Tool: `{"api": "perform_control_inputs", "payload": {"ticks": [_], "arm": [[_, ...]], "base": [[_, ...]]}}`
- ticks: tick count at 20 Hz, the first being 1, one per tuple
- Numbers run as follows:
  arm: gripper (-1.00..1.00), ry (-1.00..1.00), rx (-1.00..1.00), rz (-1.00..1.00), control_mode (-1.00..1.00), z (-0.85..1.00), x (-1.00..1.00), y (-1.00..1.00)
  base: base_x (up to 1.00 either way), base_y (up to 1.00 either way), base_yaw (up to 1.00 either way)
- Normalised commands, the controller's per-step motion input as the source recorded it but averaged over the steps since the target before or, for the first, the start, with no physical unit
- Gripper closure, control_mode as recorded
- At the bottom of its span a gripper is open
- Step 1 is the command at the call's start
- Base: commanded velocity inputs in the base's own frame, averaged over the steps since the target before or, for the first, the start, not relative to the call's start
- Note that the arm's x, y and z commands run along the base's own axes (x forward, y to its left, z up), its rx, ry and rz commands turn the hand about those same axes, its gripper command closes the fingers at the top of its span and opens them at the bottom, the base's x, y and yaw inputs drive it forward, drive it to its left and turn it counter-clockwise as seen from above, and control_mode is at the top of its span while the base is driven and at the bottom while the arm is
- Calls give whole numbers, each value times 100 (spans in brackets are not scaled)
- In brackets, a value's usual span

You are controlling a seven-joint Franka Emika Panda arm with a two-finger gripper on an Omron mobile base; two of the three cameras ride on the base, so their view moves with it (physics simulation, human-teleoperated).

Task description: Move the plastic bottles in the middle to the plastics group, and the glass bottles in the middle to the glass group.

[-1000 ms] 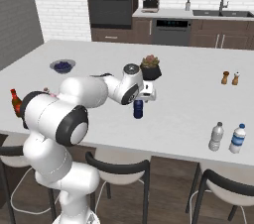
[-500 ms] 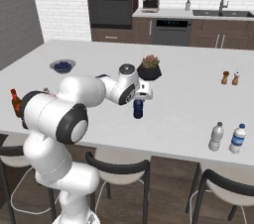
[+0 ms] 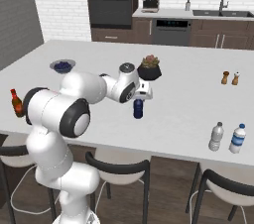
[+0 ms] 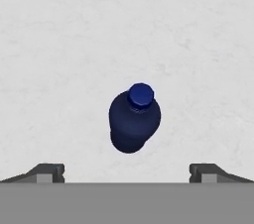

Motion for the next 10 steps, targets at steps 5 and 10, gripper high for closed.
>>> {"api": "perform_control_inputs", "payload": {"ticks": [5, 10], "arm": [[-100, 9, 0, 0, -100, 0, 23, 0], [-100, 9, 0, 0, -100, -16, 9, 0]], "base": [[0, 0, 0], [0, 0, 0]]}}
